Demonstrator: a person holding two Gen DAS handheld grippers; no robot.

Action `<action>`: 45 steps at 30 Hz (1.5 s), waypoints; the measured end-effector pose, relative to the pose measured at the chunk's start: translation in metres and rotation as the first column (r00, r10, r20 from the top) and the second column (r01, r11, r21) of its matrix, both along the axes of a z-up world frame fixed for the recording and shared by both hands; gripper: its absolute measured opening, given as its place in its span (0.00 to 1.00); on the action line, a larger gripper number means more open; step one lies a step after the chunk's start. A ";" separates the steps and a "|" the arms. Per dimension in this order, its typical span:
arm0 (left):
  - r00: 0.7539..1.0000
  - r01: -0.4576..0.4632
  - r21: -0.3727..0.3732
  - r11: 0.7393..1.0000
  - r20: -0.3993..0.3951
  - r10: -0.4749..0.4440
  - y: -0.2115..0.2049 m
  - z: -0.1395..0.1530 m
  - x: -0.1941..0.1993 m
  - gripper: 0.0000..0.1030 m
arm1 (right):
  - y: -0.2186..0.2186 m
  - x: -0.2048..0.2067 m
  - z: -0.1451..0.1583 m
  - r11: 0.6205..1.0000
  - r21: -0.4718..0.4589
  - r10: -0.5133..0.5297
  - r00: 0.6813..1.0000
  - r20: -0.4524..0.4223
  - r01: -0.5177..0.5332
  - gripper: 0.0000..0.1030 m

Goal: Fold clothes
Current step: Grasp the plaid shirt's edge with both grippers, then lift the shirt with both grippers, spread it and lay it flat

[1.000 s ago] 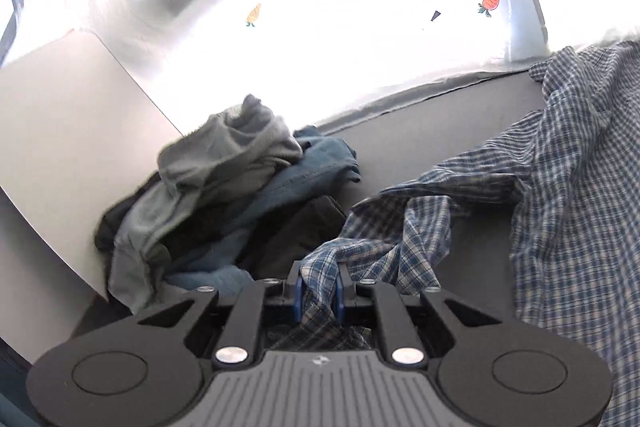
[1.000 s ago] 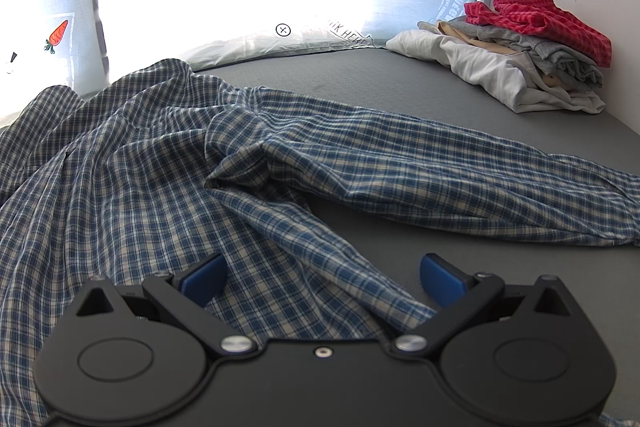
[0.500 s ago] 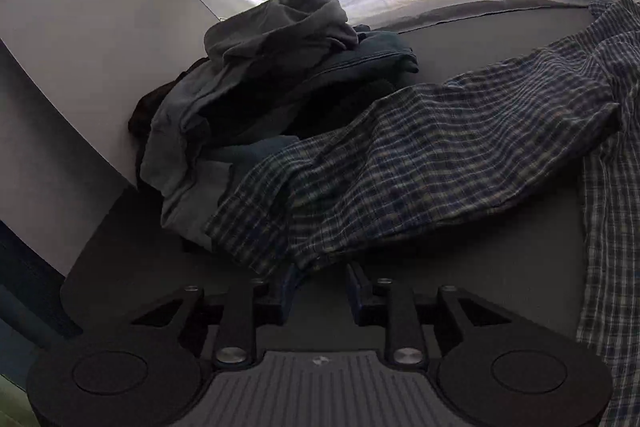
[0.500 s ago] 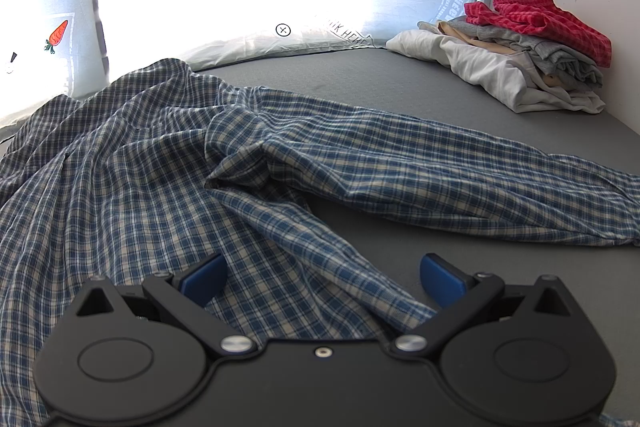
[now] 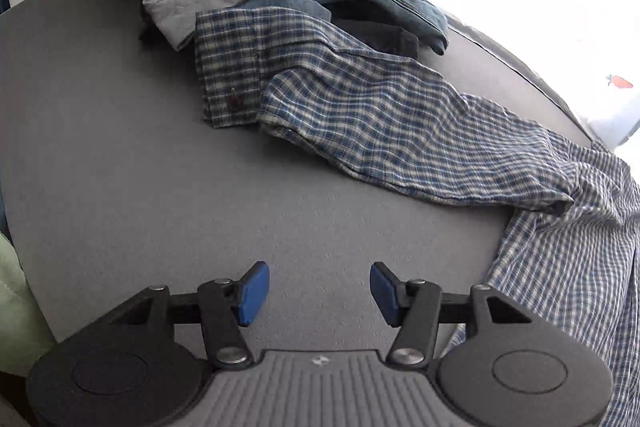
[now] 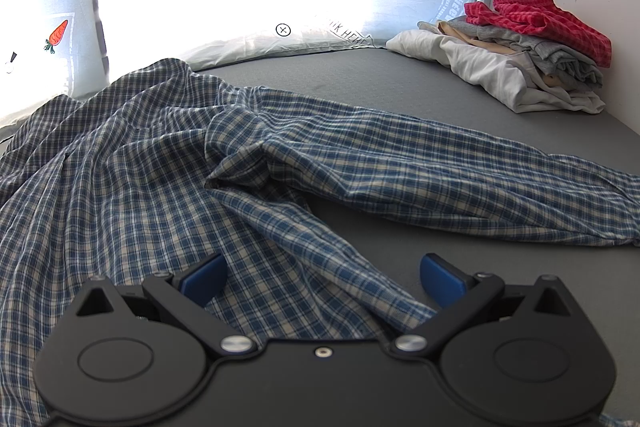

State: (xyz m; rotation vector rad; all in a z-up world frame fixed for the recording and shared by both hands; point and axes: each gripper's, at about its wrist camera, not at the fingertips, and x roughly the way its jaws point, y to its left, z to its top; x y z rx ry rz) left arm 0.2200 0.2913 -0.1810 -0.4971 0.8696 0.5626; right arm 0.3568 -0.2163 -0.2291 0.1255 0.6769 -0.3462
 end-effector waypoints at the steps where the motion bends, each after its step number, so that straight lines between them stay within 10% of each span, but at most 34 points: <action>1: 1.000 0.026 -0.001 1.000 0.000 -0.026 -0.006 0.000 0.001 0.56 | -0.001 0.000 0.000 1.000 0.002 0.007 1.000 -0.004 -0.007 1.00; 11: 0.931 0.364 0.141 0.921 -0.025 -0.365 -0.075 0.016 0.067 0.59 | -0.025 0.003 0.054 0.968 -0.035 0.250 0.968 0.016 -0.249 0.89; 16: 0.862 0.494 0.213 0.843 0.005 -0.507 -0.111 0.032 0.150 0.61 | -0.049 0.059 0.077 0.949 -0.012 0.313 0.950 -0.012 -0.314 0.29; 23: 0.719 0.619 0.230 0.751 0.218 -0.660 -0.143 0.027 0.303 0.73 | -0.053 0.186 0.060 0.887 0.115 0.441 0.895 0.069 -0.446 0.37; 27: 0.655 0.696 0.224 0.682 0.192 -0.731 -0.168 0.009 0.390 0.81 | -0.039 0.253 0.044 0.786 0.289 0.524 0.837 0.161 -0.547 0.75; 32: 0.694 0.703 0.160 0.693 0.061 -0.717 -0.187 -0.026 0.452 0.79 | -0.020 0.309 0.023 0.742 0.352 0.564 0.815 0.133 -0.571 0.79; 34: 0.705 0.685 0.185 0.705 0.078 -0.705 -0.197 -0.033 0.449 0.62 | -0.018 0.325 0.012 0.708 0.424 0.586 0.805 0.095 -0.565 0.44; 36: 0.716 0.668 0.198 0.718 0.095 -0.692 -0.206 -0.032 0.444 0.11 | -0.018 0.323 0.013 0.724 0.401 0.578 0.811 0.089 -0.561 0.10; 39: 0.729 0.631 0.197 0.750 0.179 -0.660 -0.220 -0.011 0.445 0.06 | -0.027 0.310 0.027 0.757 0.350 0.543 0.829 0.130 -0.551 0.02; 45: 0.691 0.613 0.339 0.714 0.208 -0.692 -0.272 0.035 0.504 0.06 | -0.043 0.339 0.094 0.846 0.113 0.500 0.849 0.170 -0.521 0.02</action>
